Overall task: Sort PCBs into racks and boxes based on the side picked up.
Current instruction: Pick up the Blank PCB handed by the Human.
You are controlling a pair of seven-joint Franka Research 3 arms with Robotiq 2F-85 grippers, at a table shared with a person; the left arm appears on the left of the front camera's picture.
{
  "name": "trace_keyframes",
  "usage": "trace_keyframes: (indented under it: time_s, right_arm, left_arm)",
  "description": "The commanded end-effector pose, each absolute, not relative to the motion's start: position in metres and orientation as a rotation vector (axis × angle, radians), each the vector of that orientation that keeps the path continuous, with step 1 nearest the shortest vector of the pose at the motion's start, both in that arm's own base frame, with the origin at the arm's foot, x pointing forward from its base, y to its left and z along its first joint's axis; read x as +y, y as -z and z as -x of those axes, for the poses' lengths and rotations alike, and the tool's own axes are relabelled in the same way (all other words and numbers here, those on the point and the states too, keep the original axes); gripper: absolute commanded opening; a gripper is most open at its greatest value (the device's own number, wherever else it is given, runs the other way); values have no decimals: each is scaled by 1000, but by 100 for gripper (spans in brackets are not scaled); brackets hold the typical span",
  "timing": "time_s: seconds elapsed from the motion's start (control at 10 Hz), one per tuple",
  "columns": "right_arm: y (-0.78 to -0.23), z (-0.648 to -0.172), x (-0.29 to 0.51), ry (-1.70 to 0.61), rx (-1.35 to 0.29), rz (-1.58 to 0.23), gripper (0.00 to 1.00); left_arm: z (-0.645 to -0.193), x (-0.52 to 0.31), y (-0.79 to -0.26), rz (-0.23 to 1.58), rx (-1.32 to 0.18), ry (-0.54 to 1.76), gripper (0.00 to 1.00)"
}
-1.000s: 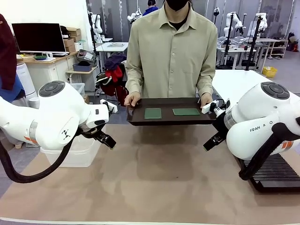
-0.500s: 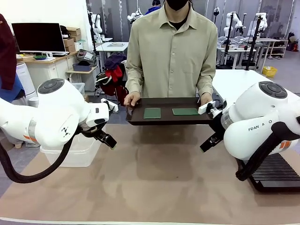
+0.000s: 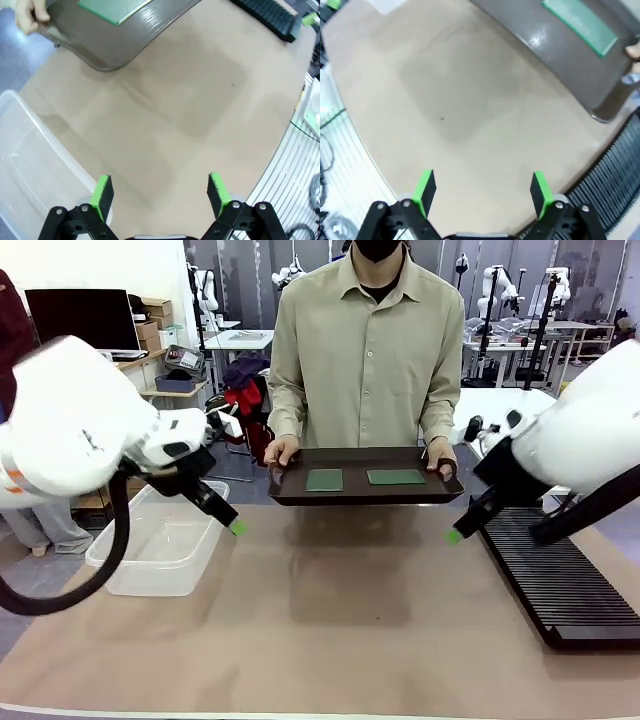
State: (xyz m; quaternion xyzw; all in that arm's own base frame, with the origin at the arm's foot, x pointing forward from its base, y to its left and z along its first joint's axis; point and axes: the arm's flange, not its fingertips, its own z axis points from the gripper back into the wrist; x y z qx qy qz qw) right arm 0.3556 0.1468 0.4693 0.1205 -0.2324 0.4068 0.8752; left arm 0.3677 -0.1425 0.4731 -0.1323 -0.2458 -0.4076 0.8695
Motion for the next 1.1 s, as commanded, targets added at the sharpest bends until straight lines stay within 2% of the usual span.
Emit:
trace_keyframes:
  time_s: [0.0, 0.2, 0.4, 0.6, 0.7, 0.8, 1.0]
  right_arm:
    - [-504, -352, 134, -874, -460, -274, 100]
    - [-548, -361, 116, -910, -450, -308, 100]
    - [-587, -365, 89, -972, -444, -343, 100]
    - [-606, -369, 75, -953, -490, -321, 100]
    - [-605, -371, 75, -883, -535, -208, 100]
    - [-605, -361, 82, -946, -474, -298, 100]
    - [-605, -361, 82, -946, -474, -298, 100]
  left_arm:
    - [-374, -131, -502, 248, -550, 955, 100]
    - [-378, -126, -545, 190, -540, 1086, 100]
    - [-377, -118, -572, 207, -541, 1107, 100]
    - [-381, -108, -583, 210, -605, 1025, 100]
    - [-384, -104, -584, 205, -649, 956, 100]
    - [-379, -114, -587, 204, -572, 1067, 100]
    - [-379, -114, -587, 204, -572, 1067, 100]
